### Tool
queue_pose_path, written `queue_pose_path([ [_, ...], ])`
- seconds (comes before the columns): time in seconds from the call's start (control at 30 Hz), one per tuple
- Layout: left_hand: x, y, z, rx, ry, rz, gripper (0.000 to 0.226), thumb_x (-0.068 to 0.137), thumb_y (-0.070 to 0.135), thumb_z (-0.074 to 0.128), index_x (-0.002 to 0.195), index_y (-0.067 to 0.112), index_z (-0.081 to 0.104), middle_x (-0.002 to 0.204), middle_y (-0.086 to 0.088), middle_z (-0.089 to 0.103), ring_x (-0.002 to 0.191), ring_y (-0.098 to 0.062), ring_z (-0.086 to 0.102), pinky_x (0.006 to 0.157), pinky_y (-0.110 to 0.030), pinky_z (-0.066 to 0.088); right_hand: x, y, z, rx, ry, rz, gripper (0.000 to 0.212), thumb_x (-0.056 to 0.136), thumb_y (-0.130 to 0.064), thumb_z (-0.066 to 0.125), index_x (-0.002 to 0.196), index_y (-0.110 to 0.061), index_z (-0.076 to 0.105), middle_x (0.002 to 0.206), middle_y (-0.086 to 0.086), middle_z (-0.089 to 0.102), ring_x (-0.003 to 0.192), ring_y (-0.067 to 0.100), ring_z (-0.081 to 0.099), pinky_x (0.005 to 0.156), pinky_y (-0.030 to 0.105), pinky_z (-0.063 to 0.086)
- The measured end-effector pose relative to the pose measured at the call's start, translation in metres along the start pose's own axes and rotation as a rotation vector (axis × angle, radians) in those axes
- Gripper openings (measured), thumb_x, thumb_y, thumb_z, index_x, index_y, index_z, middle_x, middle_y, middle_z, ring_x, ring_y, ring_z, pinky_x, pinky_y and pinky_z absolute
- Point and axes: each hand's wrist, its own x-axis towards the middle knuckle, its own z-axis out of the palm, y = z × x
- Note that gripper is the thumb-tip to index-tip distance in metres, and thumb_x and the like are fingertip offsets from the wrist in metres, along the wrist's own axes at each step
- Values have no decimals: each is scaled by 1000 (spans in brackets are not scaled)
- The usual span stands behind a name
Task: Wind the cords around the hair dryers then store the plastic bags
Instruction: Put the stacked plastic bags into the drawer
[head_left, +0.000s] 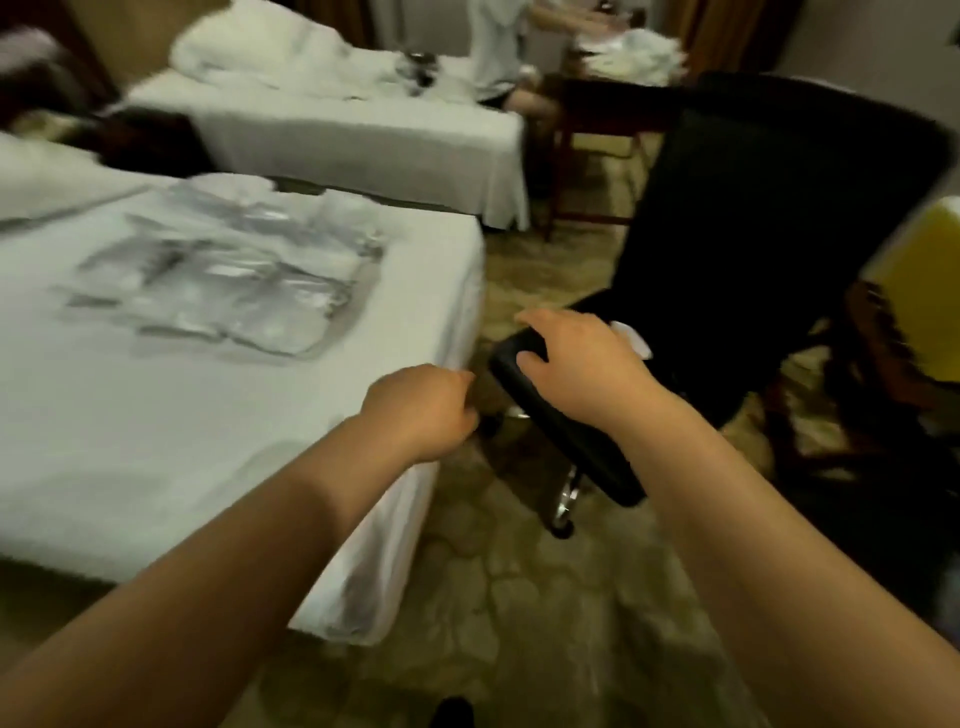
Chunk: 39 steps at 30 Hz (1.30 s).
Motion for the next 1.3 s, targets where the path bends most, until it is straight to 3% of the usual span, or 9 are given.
queue_pose_path([
  [0.17, 28, -89, -16, 70, 123, -245, 40, 95, 36, 41, 128, 16, 52, 125, -7, 56, 117, -27, 48, 91, -35, 41, 83, -59, 24, -4, -32, -175, 45, 96, -28, 43, 141, -26, 38, 157, 0, 17, 142, 24, 17, 113, 44, 21],
  [0.37, 96, -139, -32, 84, 211, -442, 47, 95, 35, 39, 138, 17, 37, 125, -8, 54, 115, -30, 47, 92, -37, 36, 181, -77, 51, -41, -92, -291, 52, 97, -30, 39, 146, -31, 24, 151, -6, 31, 142, 23, 15, 114, 49, 10],
  [0.47, 137, -161, -37, 52, 260, -547, 47, 96, 34, 39, 140, 20, 35, 125, -8, 56, 116, -30, 48, 95, -38, 35, 237, -79, 55, -80, -78, -374, 49, 97, -31, 39, 145, -32, 27, 153, -3, 25, 143, 23, 13, 114, 50, 7],
  [0.6, 183, -188, -41, -20, 325, -745, 46, 95, 36, 40, 137, 18, 41, 132, -8, 51, 124, -31, 41, 102, -41, 30, 318, -89, 54, -78, -70, -518, 49, 98, -34, 40, 145, -30, 28, 157, -1, 13, 144, 24, 8, 115, 47, 9],
  [0.77, 225, -235, -46, -54, 323, -913, 47, 96, 35, 40, 140, 18, 38, 143, -7, 40, 134, -29, 30, 110, -43, 23, 393, -119, 67, -64, -107, -642, 50, 97, -35, 41, 145, -30, 28, 157, -1, 16, 145, 24, 7, 115, 48, 7],
  [0.87, 253, -271, -46, -62, 310, -965, 48, 96, 34, 39, 142, 21, 34, 145, -6, 37, 137, -28, 27, 113, -45, 19, 438, -142, 87, -64, -108, -694, 48, 97, -36, 40, 144, -30, 31, 154, -3, 23, 144, 23, 6, 115, 47, 3],
  [1.1, 327, -350, -18, -134, 281, -1059, 58, 96, 33, 39, 149, 30, 16, 153, -6, 26, 141, -29, 18, 115, -47, 11, 537, -184, 162, -17, -183, -755, 47, 96, -31, 43, 143, -28, 34, 159, 1, 8, 145, 24, 3, 116, 46, 5],
  [1.3, 383, -386, 41, -220, 288, -1196, 57, 95, 31, 39, 149, 31, 19, 150, -2, 32, 135, -24, 31, 113, -40, 22, 603, -186, 243, -18, -390, -783, 57, 95, -31, 42, 148, -25, 21, 156, 4, 17, 142, 22, 17, 116, 38, 16],
])
